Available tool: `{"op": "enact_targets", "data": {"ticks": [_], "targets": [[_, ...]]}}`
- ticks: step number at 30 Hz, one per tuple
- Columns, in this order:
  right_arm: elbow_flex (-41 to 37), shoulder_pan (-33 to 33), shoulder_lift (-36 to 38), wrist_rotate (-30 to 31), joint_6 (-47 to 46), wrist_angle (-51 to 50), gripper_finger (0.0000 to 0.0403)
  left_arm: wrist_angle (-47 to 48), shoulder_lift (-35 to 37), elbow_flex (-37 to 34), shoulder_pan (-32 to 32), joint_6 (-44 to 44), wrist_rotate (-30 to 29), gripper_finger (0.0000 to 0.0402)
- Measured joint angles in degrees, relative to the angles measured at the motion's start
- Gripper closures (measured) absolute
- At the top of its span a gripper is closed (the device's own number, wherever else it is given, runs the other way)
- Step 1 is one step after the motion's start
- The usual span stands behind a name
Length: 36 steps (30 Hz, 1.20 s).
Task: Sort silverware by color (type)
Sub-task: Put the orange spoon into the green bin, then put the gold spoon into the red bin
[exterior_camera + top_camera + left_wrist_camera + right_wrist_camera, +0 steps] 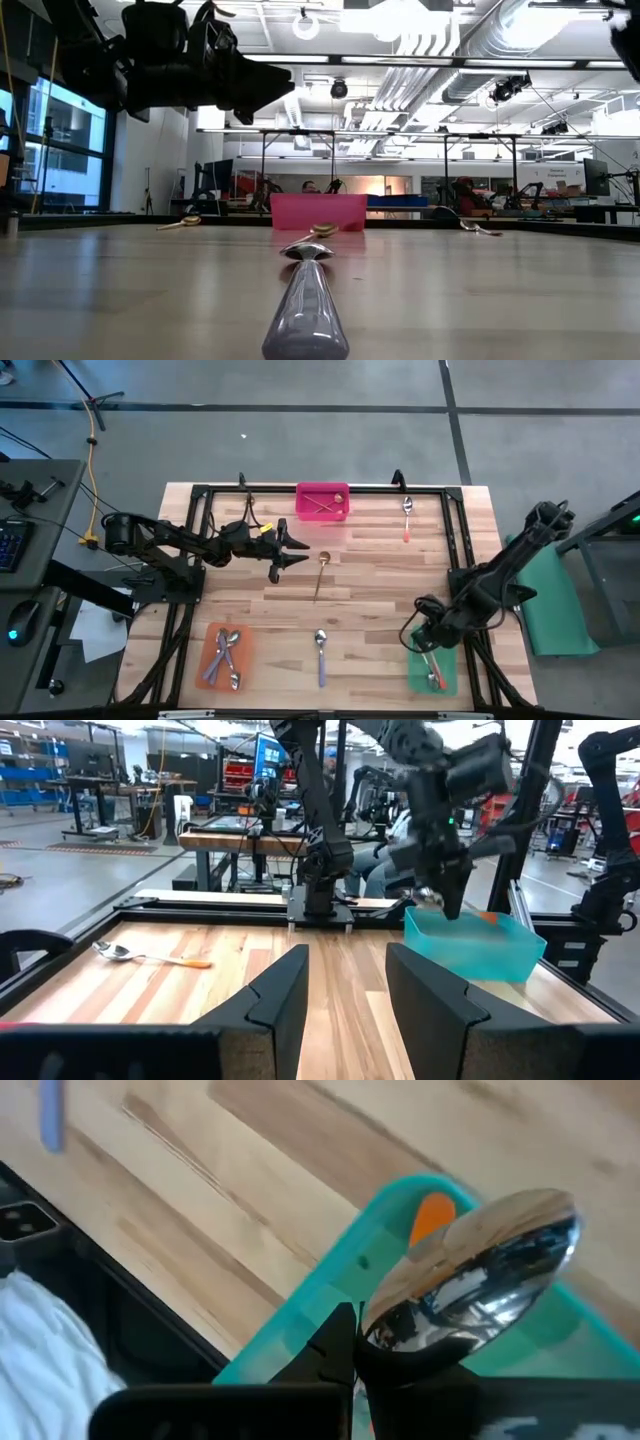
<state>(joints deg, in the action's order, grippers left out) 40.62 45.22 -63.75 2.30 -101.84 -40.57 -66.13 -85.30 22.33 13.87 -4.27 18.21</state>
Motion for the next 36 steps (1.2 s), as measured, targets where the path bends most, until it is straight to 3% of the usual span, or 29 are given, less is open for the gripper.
{"op": "enact_targets", "data": {"ticks": [6,24,36], "targets": [[-7.14,0.96,-0.02,-3.73,-3.3,9.69,0.0403,0.41,0.0,0.0,0.0,-0.02,0.01,0.0273],[-7.67,1.83,-0.02,-4.92,-0.85,7.84,0.0398,3.65,0.0,0.0,0.04,1.4,-0.76,0.0273],[-7.67,1.7,0.38,-9.44,-0.56,7.81,0.0277,6.28,0.54,0.0,2.36,0.93,-0.89,0.0273]]}}
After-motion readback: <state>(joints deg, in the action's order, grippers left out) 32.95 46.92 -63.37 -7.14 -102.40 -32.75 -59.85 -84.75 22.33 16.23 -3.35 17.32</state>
